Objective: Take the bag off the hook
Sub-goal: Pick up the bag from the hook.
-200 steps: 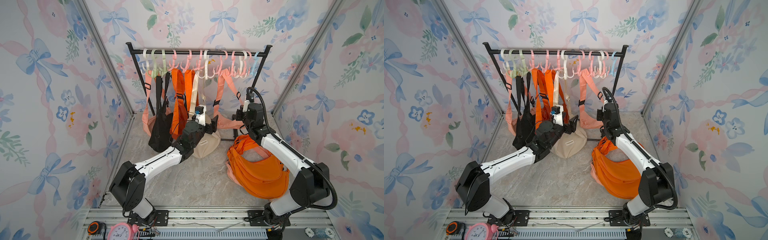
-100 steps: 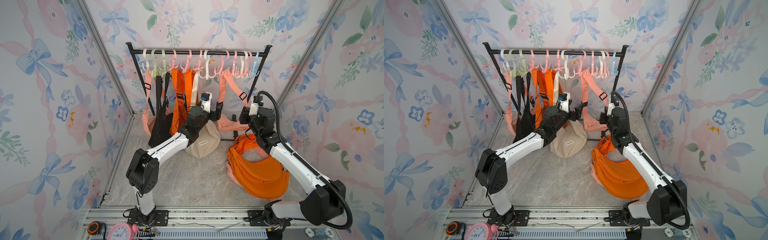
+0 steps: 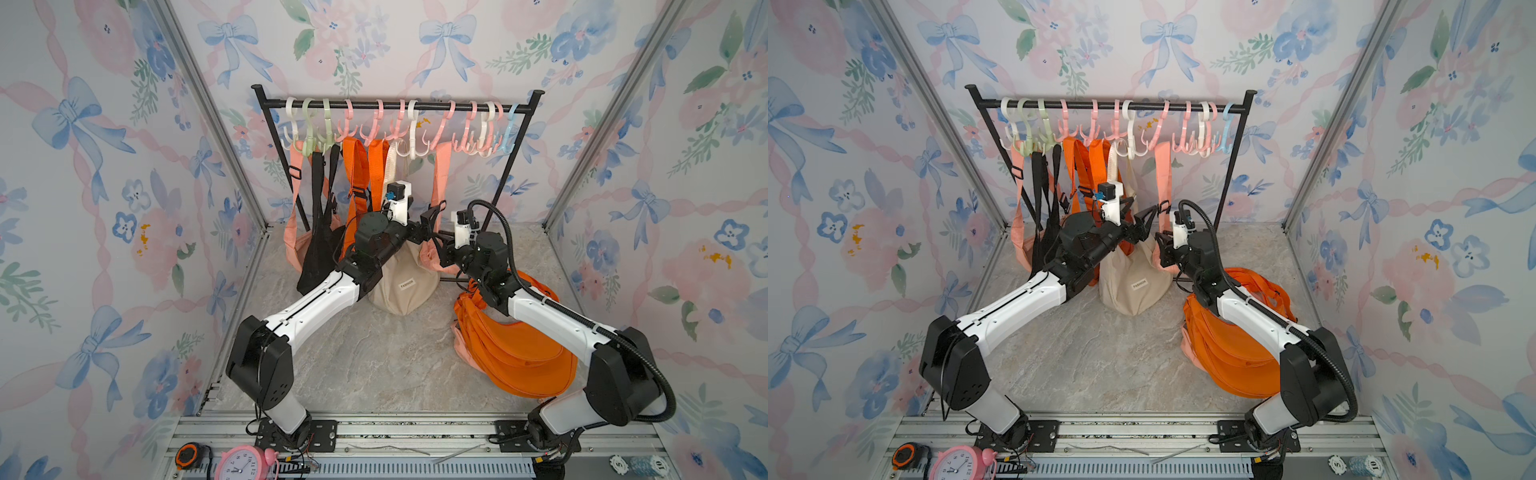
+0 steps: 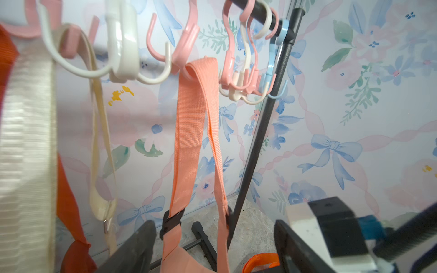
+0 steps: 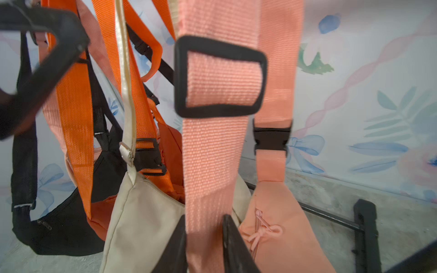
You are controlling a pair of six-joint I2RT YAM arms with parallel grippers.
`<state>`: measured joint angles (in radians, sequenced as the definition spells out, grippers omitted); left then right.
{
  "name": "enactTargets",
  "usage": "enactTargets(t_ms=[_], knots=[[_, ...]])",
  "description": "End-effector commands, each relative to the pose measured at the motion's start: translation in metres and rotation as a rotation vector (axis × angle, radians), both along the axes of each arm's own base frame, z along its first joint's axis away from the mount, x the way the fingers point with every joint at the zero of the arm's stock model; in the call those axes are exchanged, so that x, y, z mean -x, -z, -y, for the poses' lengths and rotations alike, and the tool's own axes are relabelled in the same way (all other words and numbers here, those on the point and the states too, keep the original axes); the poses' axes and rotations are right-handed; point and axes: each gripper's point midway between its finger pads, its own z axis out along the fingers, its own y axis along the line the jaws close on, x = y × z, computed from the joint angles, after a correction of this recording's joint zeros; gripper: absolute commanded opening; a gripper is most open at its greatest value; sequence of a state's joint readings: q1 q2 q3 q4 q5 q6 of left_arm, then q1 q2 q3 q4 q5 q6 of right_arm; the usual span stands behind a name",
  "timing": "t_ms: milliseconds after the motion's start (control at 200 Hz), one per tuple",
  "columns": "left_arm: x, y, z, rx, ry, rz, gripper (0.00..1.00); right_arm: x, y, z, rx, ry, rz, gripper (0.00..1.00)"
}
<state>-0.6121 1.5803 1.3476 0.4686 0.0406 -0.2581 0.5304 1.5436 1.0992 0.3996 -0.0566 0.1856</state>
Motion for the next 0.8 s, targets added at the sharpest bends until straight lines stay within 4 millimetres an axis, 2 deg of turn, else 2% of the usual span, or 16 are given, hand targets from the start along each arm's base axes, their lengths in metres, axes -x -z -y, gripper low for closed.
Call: enactTargets(t_ms=[0,70,100,120,165,280,360,435,455,495,665,795], knots=[[0.011,-0.012,-0.024,0.010,-0.047,0.028,0.81,0.006,-0.012,-0.037,-0.044,-0.113,0.056,0.33],[0.013,-0.013,-0.035,0.001,-0.073,0.031,0.82,0.007,-0.011,-0.055,-0.064,-0.161,0.058,0.39],[0.012,-0.014,-0.038,-0.003,-0.083,0.032,0.82,0.009,-0.017,-0.060,-0.081,-0.180,0.068,0.43],[0.011,-0.014,-0.039,-0.006,-0.086,0.032,0.83,0.006,-0.005,-0.067,-0.077,-0.192,0.047,0.46],[0.008,-0.016,-0.040,-0.019,-0.088,0.029,0.83,0.007,-0.004,-0.077,-0.084,-0.218,0.048,0.53],[-0.006,-0.016,-0.032,-0.046,-0.068,0.005,0.83,0.008,0.001,-0.083,-0.105,-0.234,0.041,0.67],[-0.012,-0.019,-0.026,-0.046,-0.053,0.008,0.83,0.009,0.000,-0.073,-0.106,-0.217,0.048,0.76],[-0.017,-0.017,-0.022,-0.046,-0.049,0.001,0.83,0.011,-0.004,-0.062,-0.110,-0.202,0.056,0.81],[-0.019,-0.015,-0.021,-0.048,-0.048,-0.002,0.83,0.011,0.000,-0.058,-0.107,-0.197,0.050,0.82],[-0.023,-0.009,-0.018,-0.056,-0.046,-0.011,0.83,0.016,-0.013,-0.049,-0.120,-0.192,0.073,0.85],[-0.039,0.018,-0.010,-0.088,-0.059,-0.052,0.82,0.031,-0.030,-0.014,-0.119,-0.144,0.104,0.88],[-0.044,0.043,-0.002,-0.115,-0.052,-0.090,0.82,0.031,-0.038,0.022,-0.109,-0.027,0.088,0.89]])
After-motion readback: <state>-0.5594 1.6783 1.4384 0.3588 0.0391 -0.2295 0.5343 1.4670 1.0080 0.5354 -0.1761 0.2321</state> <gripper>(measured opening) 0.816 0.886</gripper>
